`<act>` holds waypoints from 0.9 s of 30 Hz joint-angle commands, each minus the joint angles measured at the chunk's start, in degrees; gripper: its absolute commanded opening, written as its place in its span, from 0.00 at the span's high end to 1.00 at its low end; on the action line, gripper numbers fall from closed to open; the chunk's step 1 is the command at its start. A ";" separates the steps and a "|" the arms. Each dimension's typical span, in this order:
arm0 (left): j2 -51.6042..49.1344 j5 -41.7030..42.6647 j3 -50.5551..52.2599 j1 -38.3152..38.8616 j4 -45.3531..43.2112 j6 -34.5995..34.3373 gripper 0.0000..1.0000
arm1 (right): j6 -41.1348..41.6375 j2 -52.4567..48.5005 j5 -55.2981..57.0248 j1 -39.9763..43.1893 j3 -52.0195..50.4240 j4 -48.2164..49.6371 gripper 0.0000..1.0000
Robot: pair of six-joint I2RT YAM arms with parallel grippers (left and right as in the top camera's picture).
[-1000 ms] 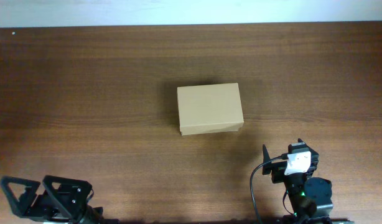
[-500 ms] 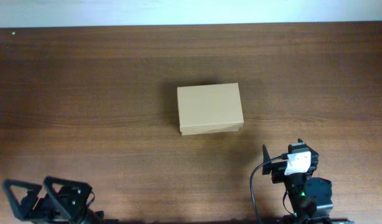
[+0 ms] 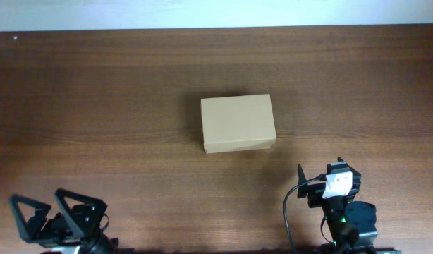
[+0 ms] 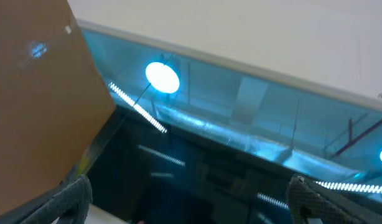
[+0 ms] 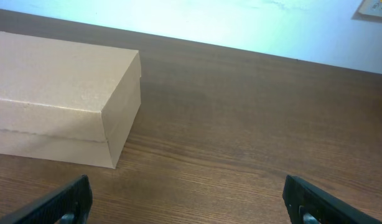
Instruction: Pack container
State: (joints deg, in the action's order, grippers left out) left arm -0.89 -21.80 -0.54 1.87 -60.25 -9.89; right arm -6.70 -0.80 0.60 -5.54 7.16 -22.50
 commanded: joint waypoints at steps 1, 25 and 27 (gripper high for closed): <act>0.55 -0.52 0.04 0.07 2.32 0.92 0.00 | -0.37 0.39 0.07 0.37 -0.57 0.17 0.01; -1.64 -0.28 -0.26 0.09 63.84 1.60 0.00 | -0.37 0.39 0.07 0.37 -0.57 0.17 0.01; -1.73 -0.28 -0.26 0.09 63.80 1.60 0.00 | -0.37 0.39 0.07 0.37 -0.57 0.17 0.01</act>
State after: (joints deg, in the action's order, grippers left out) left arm -2.33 -21.91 -0.58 1.87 2.76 -9.21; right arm -6.70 -0.84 0.60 -5.54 7.16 -22.50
